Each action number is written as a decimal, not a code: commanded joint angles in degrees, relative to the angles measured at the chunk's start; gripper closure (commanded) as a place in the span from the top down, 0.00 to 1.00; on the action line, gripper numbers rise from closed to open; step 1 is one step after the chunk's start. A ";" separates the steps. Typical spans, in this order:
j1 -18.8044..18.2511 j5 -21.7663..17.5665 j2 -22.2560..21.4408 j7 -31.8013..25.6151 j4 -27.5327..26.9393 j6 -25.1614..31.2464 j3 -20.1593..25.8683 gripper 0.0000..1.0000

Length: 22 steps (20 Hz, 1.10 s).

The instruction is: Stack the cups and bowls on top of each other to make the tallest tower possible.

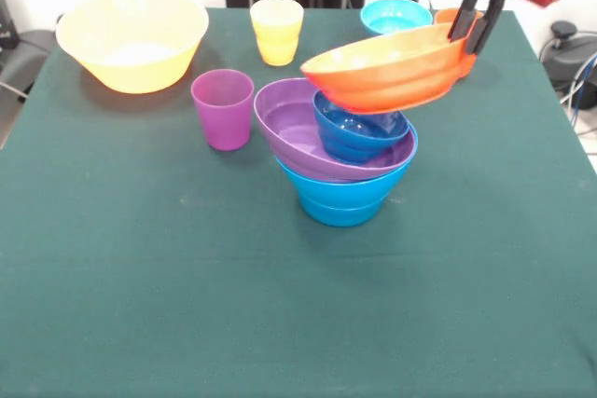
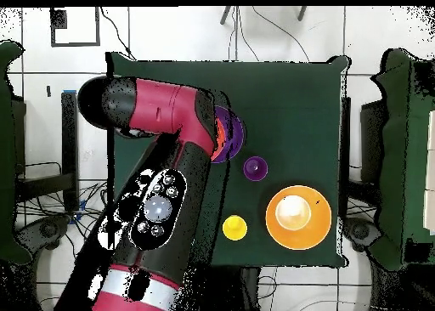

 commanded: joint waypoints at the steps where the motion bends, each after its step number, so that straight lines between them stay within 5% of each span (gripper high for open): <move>1: -1.74 -4.54 3.56 2.60 -3.04 -2.70 3.59 0.00; 22: -2.03 -5.01 7.44 2.65 -6.10 -1.66 1.60 0.00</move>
